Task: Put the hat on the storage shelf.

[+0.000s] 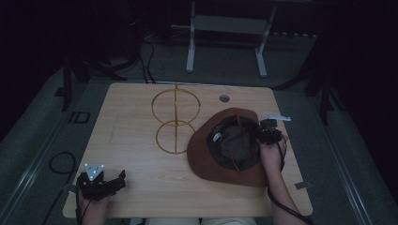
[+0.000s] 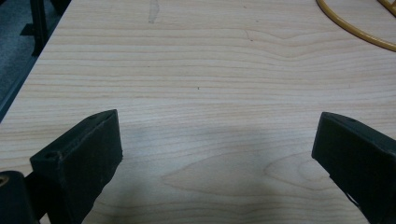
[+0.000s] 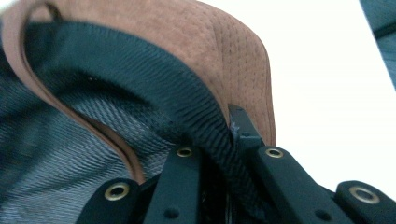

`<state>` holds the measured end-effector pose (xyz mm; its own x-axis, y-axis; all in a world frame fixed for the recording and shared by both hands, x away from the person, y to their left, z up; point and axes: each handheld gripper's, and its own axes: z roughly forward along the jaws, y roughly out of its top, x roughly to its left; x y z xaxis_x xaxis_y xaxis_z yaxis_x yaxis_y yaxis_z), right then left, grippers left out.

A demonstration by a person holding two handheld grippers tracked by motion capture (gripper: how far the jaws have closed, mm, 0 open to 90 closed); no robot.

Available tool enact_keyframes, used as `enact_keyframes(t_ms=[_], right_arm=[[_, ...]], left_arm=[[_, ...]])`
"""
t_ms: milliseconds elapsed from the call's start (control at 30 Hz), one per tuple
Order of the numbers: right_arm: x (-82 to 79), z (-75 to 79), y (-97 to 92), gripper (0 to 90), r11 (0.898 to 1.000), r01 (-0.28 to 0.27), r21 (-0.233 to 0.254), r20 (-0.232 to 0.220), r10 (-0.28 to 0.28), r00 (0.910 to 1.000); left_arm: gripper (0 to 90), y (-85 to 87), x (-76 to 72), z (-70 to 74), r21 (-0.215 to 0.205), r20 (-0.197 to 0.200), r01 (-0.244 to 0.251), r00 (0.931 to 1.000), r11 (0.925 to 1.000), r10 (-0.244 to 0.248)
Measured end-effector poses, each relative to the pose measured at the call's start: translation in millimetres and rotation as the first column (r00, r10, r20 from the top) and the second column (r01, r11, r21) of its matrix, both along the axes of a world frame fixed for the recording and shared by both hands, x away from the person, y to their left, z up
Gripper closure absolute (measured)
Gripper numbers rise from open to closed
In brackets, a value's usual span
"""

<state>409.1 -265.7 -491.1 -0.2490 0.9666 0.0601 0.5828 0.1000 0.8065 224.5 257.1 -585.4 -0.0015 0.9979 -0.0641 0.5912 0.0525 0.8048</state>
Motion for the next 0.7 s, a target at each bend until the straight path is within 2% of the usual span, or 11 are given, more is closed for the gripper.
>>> enact_keyframes(t_ms=[33,67,100,133,167,233,300,367,467,600,700], right_arm=[[-3.2,6.9,-1.9,84.1,1.0,-0.006,0.023,0.019,0.006,0.9998],[-3.2,6.9,-1.9,84.1,1.0,-0.006,0.023,0.019,0.006,0.9998],[-5.7,12.2,-3.0,84.1,0.999,-0.008,0.039,0.032,0.007,0.9994],[-13.0,27.3,-6.4,84.1,0.997,-0.022,0.075,0.074,0.017,0.9971],[-15.8,33.1,-7.8,84.1,0.996,-0.028,0.081,0.09,0.02,0.9957],[-20.8,42.7,-10.9,84.1,0.994,-0.035,0.1,0.111,0.024,0.9936],[-25.2,49.3,-14.8,84.1,0.993,-0.04,0.114,0.123,0.026,0.992],[-29.6,53.6,-19.7,84.1,0.988,-0.049,0.149,0.127,0.03,0.9915],[-36.6,58.8,-25.6,84.0,0.983,-0.069,0.17,0.138,0.045,0.9894],[-45.2,65.0,-30.1,83.9,0.984,-0.071,0.166,0.151,0.045,0.9875],[-50.3,68.1,-32.5,84.0,0.986,-0.072,0.153,0.166,0.046,0.9851]], left_arm=[[2.3,-0.6,0.4,0.2,0.0,-0.006,0.004,1.0,1.0,-0.004],[2.2,-0.6,0.4,0.2,0.0,-0.006,0.004,1.0,1.0,-0.004],[2.2,-2.3,1.3,1.7,-0.031,-0.029,0.027,0.9992,0.9991,-0.028],[2.2,-2.3,1.3,1.7,-0.031,-0.029,0.027,0.9992,0.9991,-0.028],[2.2,-6.7,0.9,4.3,-0.01,-0.028,0.054,0.9981,0.9985,-0.054],[2.3,-12.4,1.3,6.0,0.018,-0.033,0.076,0.9966,0.997,-0.075],[2.6,-16.9,1.6,6.6,0.01,-0.037,0.105,0.9939,0.9945,-0.104],[4.2,-21.8,2.2,7.2,0.001,-0.038,0.127,0.9912,0.9919,-0.127],[4.8,-32.1,1.7,9.2,0.004,-0.034,0.17,0.9849,0.9855,-0.17],[5.4,-52.0,0.2,14.1,-0.006,-0.03,0.251,0.9675,0.9679,-0.251],[6.4,-68.7,0.8,20.1,0.001,-0.019,0.327,0.9449,0.945,-0.327]])
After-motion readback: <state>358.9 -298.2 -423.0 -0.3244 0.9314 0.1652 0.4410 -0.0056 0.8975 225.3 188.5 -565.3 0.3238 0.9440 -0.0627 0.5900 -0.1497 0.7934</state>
